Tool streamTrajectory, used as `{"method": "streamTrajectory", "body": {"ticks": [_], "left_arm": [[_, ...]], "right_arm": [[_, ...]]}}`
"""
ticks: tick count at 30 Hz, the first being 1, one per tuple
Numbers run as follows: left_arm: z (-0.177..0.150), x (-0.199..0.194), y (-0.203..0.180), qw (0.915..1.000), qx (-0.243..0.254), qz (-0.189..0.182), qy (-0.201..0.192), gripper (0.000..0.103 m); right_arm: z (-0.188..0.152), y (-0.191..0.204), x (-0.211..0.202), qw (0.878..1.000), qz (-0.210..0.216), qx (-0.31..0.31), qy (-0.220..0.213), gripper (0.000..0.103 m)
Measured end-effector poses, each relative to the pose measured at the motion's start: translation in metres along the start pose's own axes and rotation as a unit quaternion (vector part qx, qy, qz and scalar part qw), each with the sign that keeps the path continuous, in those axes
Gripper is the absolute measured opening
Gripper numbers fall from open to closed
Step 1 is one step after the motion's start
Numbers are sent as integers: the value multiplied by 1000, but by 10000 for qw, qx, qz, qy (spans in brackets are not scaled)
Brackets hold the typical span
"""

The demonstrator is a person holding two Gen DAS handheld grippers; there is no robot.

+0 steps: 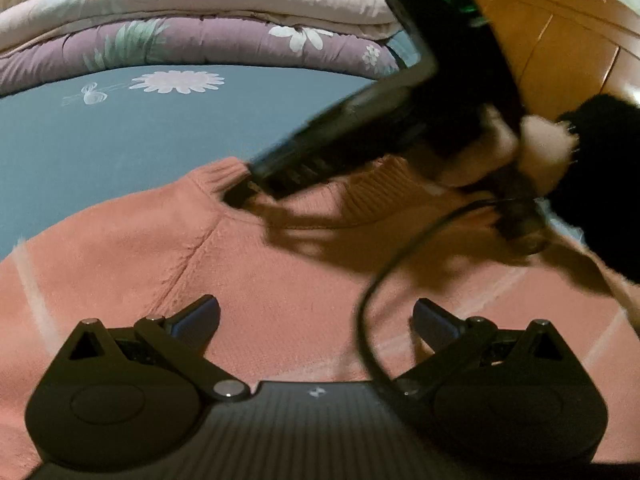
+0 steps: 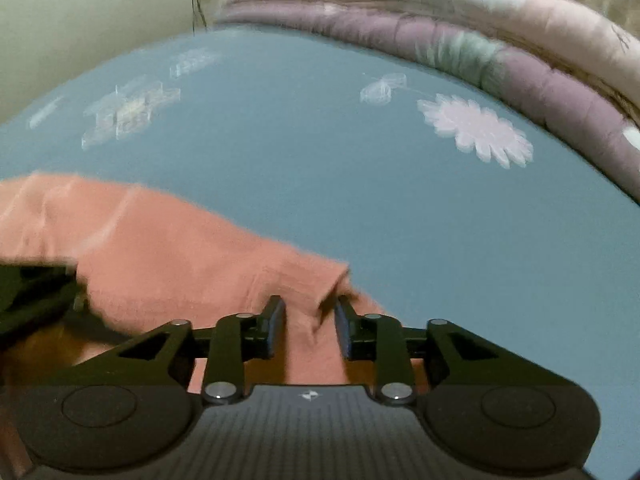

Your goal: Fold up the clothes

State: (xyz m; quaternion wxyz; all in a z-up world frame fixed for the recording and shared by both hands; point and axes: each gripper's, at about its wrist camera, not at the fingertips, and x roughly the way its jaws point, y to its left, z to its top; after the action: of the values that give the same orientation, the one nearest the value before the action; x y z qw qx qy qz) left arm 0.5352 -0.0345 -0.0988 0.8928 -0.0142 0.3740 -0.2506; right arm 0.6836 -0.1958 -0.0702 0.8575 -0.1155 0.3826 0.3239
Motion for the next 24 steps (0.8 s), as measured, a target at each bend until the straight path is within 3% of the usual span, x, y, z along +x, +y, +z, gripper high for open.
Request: {"method": "streamTrajectory", "body": {"ticks": [4, 6, 9, 13, 17, 20, 23, 24], "left_arm": [[0, 0, 0, 10000, -19, -12, -22, 102], [0, 0, 0, 10000, -8, 1, -24, 102], [1, 0, -1, 10000, 1, 21, -29, 102], [2, 1, -3, 10000, 36, 70, -3, 102], [3, 3, -8, 9997, 149, 168, 75, 102], [5, 1, -13, 9990, 249, 309, 182, 102], [7, -12, -18, 9981, 201, 524, 251, 102], [7, -20, -19, 9982, 167, 533, 239, 102]], "right_arm": [[4, -7, -23, 9997, -174, 189, -44, 42], [-5, -10, -52, 9995, -246, 158, -101, 44], [-30, -19, -86, 9985, -337, 392, 154, 45], [-61, -33, -82, 9952, -463, 713, 493, 45], [-57, -38, -68, 9934, -843, 774, 99, 45], [-47, -47, -60, 9888, -1013, 1097, 76, 46], [-49, -41, -87, 9891, -950, 1126, 23, 48], [-53, -36, -101, 9902, -951, 1025, -22, 53]]}}
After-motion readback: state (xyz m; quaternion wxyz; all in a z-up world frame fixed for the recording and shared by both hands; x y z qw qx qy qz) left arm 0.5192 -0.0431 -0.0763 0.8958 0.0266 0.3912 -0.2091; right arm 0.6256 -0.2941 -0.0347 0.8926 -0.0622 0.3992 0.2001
